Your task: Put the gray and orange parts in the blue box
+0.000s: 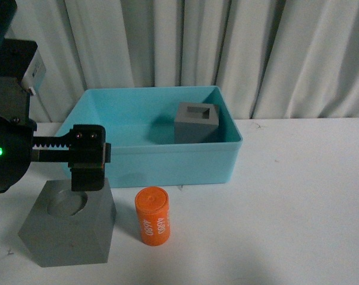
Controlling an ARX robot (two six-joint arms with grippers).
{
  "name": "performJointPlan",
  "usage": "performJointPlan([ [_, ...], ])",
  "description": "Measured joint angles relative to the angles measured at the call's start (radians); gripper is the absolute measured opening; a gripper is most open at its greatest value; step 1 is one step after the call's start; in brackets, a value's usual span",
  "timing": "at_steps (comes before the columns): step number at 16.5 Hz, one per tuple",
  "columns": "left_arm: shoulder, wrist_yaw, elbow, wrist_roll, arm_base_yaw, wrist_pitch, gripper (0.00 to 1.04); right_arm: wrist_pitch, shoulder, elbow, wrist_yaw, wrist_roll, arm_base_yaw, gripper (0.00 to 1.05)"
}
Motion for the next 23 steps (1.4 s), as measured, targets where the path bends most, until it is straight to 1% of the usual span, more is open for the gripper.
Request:
performJointPlan([
  [4,0.062,0.005,-0.009,0.030,0.045,0.039,0.98,0.000,0.000,0.000,0.000,0.000,0.000,0.98],
  [11,0.144,0.035,-0.010,0.058,0.059,0.063,0.98,0.000,0.000,0.000,0.000,0.000,0.000,0.98],
  [18,0.213,0.067,-0.010,0.089,0.111,0.098,0.98,0.000,0.000,0.000,0.000,0.000,0.000,0.98],
  [22,0.243,0.092,0.002,0.087,0.118,0.111,0.98,0.000,0.000,0.000,0.000,0.000,0.000,0.98],
  [23,0.247,0.103,0.005,0.081,0.118,0.109,0.92,0.000,0.000,0.000,0.000,0.000,0.000,0.98],
])
